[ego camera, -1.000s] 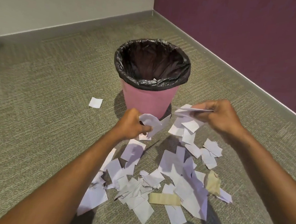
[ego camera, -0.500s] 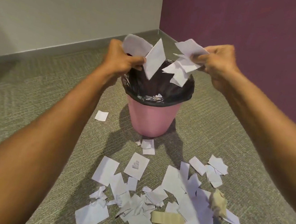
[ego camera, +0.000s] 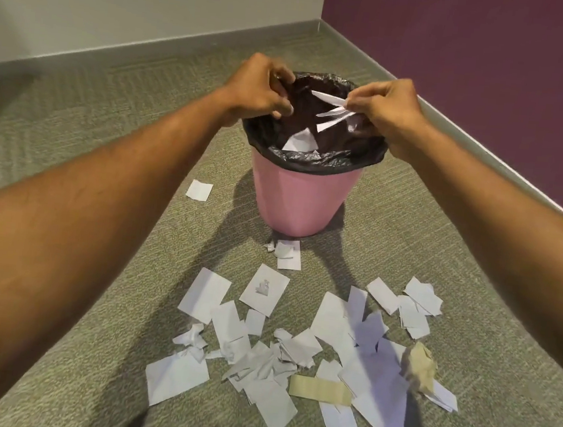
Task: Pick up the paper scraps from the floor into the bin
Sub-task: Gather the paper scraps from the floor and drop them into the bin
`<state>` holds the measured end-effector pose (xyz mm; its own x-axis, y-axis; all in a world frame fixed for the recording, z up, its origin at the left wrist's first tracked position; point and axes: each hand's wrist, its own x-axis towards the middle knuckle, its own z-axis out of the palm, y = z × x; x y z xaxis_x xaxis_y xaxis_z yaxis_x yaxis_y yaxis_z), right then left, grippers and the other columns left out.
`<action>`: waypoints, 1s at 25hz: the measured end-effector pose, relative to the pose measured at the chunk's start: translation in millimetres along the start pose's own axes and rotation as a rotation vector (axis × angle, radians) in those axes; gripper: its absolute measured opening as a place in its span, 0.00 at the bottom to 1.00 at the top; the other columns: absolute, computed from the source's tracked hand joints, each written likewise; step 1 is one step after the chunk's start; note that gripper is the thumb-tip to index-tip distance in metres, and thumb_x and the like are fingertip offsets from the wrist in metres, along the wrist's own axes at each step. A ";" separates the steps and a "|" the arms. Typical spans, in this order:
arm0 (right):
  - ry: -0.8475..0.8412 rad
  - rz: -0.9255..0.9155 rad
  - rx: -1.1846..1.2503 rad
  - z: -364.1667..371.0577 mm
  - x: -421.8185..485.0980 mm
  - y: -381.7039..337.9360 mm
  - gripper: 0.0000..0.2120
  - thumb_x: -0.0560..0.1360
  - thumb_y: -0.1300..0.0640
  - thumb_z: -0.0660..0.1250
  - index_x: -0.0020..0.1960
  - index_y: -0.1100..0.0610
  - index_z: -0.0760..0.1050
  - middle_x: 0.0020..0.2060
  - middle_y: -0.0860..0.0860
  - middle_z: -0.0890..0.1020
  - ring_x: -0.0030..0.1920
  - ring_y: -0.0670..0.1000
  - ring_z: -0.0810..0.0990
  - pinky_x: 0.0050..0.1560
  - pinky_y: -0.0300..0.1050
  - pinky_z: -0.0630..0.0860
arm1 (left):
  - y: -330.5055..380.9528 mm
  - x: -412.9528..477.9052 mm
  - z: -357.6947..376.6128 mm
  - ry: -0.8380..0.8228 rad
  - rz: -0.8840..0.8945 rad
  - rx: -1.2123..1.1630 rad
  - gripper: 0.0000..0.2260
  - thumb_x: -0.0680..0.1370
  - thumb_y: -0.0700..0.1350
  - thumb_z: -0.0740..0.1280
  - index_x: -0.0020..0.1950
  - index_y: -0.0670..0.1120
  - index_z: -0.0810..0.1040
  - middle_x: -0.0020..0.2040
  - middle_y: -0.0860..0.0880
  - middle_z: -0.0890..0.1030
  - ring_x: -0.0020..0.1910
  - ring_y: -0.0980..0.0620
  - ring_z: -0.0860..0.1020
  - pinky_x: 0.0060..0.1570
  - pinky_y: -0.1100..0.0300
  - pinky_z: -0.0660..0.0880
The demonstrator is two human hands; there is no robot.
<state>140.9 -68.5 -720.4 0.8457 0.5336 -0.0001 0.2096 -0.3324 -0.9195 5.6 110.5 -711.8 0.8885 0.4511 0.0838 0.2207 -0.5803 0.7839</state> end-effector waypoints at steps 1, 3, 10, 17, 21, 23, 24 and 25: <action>-0.038 -0.008 0.012 0.4 -2.2 1.7 0.03 0.70 0.63 0.75 0.44 0.58 0.84 0.35 0.54 0.84 0.32 0.49 0.83 0.38 0.49 0.82 | -1.9 -3.5 -0.2 0.001 0.003 -0.021 0.20 0.69 0.33 0.74 0.60 0.38 0.78 0.49 0.40 0.82 0.40 0.49 0.81 0.41 0.54 0.83; -0.061 -0.047 -0.038 1.6 -4.0 4.0 0.03 0.71 0.61 0.74 0.43 0.55 0.84 0.38 0.51 0.86 0.39 0.48 0.84 0.39 0.44 0.80 | -8.6 -10.5 0.2 0.052 0.008 -0.052 0.13 0.71 0.36 0.73 0.56 0.39 0.81 0.49 0.41 0.83 0.41 0.50 0.81 0.38 0.55 0.82; -0.113 -0.161 0.075 -3.9 -39.5 4.2 0.06 0.72 0.68 0.67 0.42 0.61 0.82 0.31 0.56 0.82 0.28 0.50 0.78 0.27 0.40 0.71 | -63.6 -50.6 -5.2 0.523 -0.088 -0.055 0.10 0.75 0.44 0.67 0.35 0.41 0.80 0.33 0.43 0.81 0.31 0.52 0.77 0.38 0.59 0.76; -0.903 -0.062 -0.341 19.8 -100.2 43.3 0.05 0.77 0.61 0.68 0.51 0.59 0.82 0.40 0.58 0.83 0.37 0.51 0.81 0.37 0.44 0.78 | -189.4 -102.6 35.2 0.261 -0.455 0.279 0.09 0.77 0.48 0.65 0.46 0.44 0.81 0.43 0.42 0.83 0.42 0.43 0.80 0.44 0.51 0.77; -1.136 -0.064 -0.801 60.4 -98.8 87.1 0.13 0.78 0.53 0.67 0.61 0.57 0.78 0.55 0.53 0.82 0.55 0.54 0.81 0.57 0.52 0.79 | -228.4 -118.1 67.6 0.000 -0.519 0.345 0.14 0.77 0.51 0.67 0.59 0.46 0.80 0.61 0.39 0.79 0.59 0.39 0.77 0.59 0.48 0.75; -1.106 -0.110 -0.901 83.3 -94.2 111.6 0.20 0.78 0.51 0.67 0.68 0.55 0.73 0.63 0.54 0.78 0.60 0.55 0.78 0.61 0.54 0.76 | -236.6 -114.7 78.2 -0.047 -0.507 0.404 0.18 0.78 0.52 0.66 0.65 0.46 0.77 0.65 0.38 0.73 0.63 0.37 0.74 0.64 0.46 0.71; -1.097 -0.144 -0.955 93.3 -92.8 123.9 0.22 0.78 0.50 0.66 0.70 0.55 0.70 0.66 0.54 0.75 0.62 0.56 0.76 0.62 0.54 0.75 | -238.5 -111.5 81.6 -0.063 -0.502 0.441 0.20 0.78 0.52 0.65 0.67 0.46 0.75 0.67 0.37 0.70 0.65 0.37 0.72 0.65 0.45 0.70; -1.091 -0.186 -1.018 102.8 -92.4 136.9 0.25 0.78 0.50 0.65 0.72 0.55 0.67 0.69 0.55 0.73 0.65 0.57 0.74 0.63 0.54 0.74 | -239.5 -107.9 84.0 -0.072 -0.498 0.477 0.21 0.78 0.52 0.64 0.69 0.47 0.73 0.69 0.38 0.68 0.67 0.36 0.70 0.67 0.44 0.68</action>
<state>41.0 -83.4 -886.6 0.0951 0.7764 -0.6231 0.8993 -0.3355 -0.2807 -109.3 143.9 -960.3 0.6567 0.7042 -0.2698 0.7470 -0.5581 0.3614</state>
